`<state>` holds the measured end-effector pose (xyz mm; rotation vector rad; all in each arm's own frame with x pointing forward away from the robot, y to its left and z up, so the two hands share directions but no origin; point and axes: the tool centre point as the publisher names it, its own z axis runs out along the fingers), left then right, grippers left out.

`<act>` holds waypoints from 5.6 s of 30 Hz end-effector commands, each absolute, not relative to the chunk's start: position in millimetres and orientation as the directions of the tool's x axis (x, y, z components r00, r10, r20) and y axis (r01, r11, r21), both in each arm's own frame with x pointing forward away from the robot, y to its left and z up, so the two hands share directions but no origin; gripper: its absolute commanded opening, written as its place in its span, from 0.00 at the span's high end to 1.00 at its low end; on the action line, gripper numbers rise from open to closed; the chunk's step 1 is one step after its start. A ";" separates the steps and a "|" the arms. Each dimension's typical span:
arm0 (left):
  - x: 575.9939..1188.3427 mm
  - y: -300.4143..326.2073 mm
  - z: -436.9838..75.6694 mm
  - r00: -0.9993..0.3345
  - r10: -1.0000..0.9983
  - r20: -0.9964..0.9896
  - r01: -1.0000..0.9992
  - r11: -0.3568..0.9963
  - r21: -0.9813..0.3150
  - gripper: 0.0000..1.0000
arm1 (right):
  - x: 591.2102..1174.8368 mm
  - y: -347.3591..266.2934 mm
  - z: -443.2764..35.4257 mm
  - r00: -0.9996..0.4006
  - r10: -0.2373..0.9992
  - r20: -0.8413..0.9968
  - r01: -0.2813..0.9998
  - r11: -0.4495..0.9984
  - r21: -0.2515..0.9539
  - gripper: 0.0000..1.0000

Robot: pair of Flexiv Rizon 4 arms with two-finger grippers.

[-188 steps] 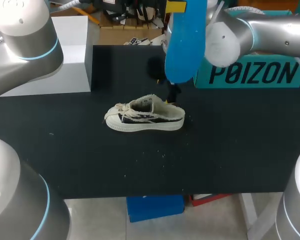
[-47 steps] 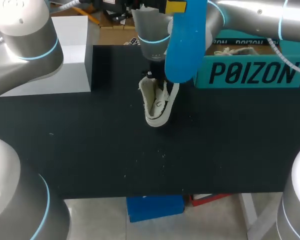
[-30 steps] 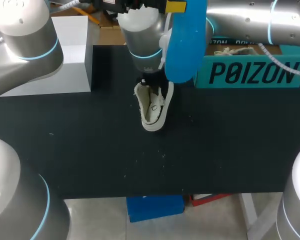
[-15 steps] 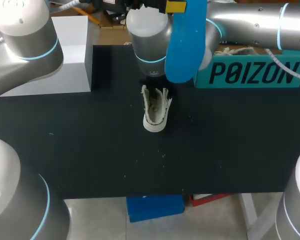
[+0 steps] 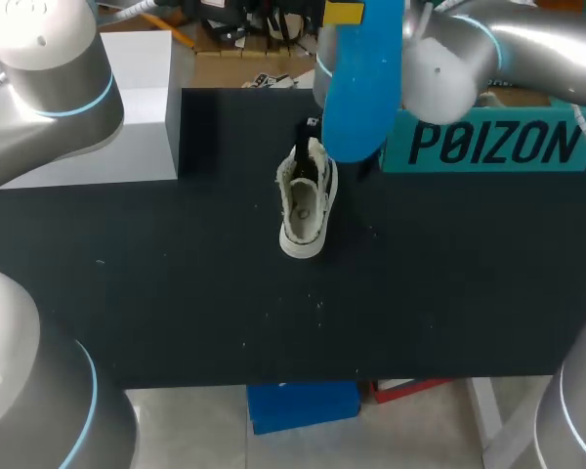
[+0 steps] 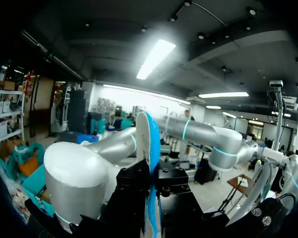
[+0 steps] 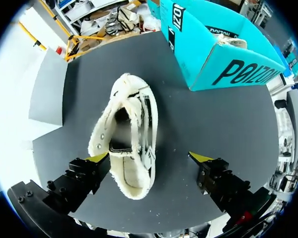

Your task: Take the shoe out of the shoebox, open the shoe tongue, remove and reinsert the insole, then place the shoe into the shoebox

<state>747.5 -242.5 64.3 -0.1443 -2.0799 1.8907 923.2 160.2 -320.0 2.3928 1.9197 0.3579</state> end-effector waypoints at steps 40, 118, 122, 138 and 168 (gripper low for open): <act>728.7 -251.6 54.2 -0.846 0.162 -0.508 0.531 0.188 -0.826 1.00 | 904.8 115.0 -251.6 0.011 0.245 0.969 0.980 -0.195 0.039 0.00; 590.6 -216.7 -192.7 -0.110 0.215 -0.970 0.994 0.026 -0.107 1.00 | 904.8 115.0 -251.6 0.011 0.245 0.969 0.980 -0.195 0.039 0.00; 604.3 -208.3 -209.5 -0.081 0.190 -0.978 0.996 0.049 -0.074 1.00 | 904.8 115.0 -251.6 0.011 0.245 0.969 0.980 -0.195 0.039 0.00; 654.6 -178.2 -263.2 -0.088 0.224 -0.971 0.988 0.141 -0.057 1.00 | 904.8 115.0 -251.6 0.011 0.245 0.969 0.980 -0.195 0.039 0.00; 720.6 -165.3 -276.4 0.221 0.240 -0.945 0.962 0.105 0.252 1.00 | 904.8 115.0 -251.6 0.011 0.245 0.969 0.980 -0.195 0.039 0.00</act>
